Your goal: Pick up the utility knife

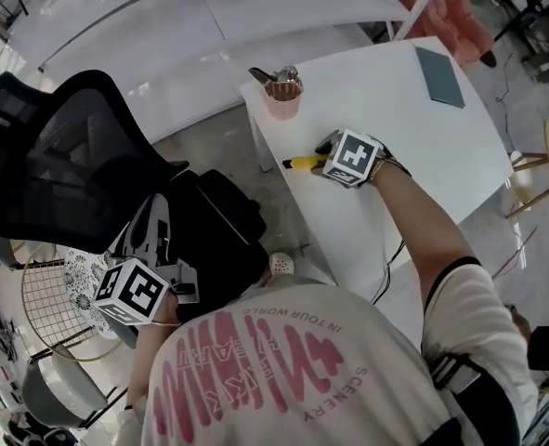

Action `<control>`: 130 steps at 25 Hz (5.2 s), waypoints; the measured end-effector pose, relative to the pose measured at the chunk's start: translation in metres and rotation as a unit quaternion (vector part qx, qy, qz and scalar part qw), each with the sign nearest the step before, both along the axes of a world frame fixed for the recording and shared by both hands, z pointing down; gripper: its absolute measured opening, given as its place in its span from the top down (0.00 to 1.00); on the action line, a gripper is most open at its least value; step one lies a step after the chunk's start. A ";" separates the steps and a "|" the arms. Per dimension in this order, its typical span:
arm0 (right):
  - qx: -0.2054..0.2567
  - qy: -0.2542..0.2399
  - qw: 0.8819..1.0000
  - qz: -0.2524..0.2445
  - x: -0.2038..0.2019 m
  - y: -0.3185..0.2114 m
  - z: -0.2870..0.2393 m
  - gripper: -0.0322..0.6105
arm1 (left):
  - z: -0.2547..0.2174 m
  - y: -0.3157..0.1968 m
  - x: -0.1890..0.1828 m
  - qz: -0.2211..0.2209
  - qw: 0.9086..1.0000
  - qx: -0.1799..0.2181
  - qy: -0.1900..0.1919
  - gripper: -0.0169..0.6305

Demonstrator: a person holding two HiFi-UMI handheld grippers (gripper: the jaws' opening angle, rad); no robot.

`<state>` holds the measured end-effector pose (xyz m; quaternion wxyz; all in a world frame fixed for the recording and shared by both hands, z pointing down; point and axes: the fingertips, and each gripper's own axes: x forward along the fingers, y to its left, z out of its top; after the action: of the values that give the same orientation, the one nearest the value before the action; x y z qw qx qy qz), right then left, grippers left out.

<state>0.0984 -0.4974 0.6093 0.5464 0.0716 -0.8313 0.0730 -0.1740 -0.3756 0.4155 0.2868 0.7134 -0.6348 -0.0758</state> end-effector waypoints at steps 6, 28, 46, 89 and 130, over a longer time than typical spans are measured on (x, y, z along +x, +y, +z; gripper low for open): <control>-0.002 0.010 1.000 0.001 -0.001 0.001 -0.002 0.66 | -0.002 0.004 -0.001 -0.001 1.000 0.001 0.007 0.94; 0.022 0.060 0.996 0.069 -0.003 0.010 0.001 0.74 | 0.000 0.015 -0.006 0.012 1.000 0.008 0.014 0.94; 0.050 0.016 0.975 0.216 0.002 0.011 -0.002 0.74 | 0.001 0.003 0.019 0.067 0.997 0.014 0.023 0.94; 0.250 -0.395 0.756 0.458 0.000 0.175 -0.230 0.74 | -0.050 0.104 0.065 0.175 0.979 0.096 0.034 0.94; 0.319 -0.445 0.668 0.504 -0.004 0.387 -0.278 0.74 | -0.071 0.250 0.077 0.232 0.961 0.148 -0.007 0.94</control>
<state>0.0943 -0.1109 0.3312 -0.0644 0.6083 -0.7858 0.0911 -0.0971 -0.1256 0.3442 0.1830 0.8760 -0.4359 -0.0953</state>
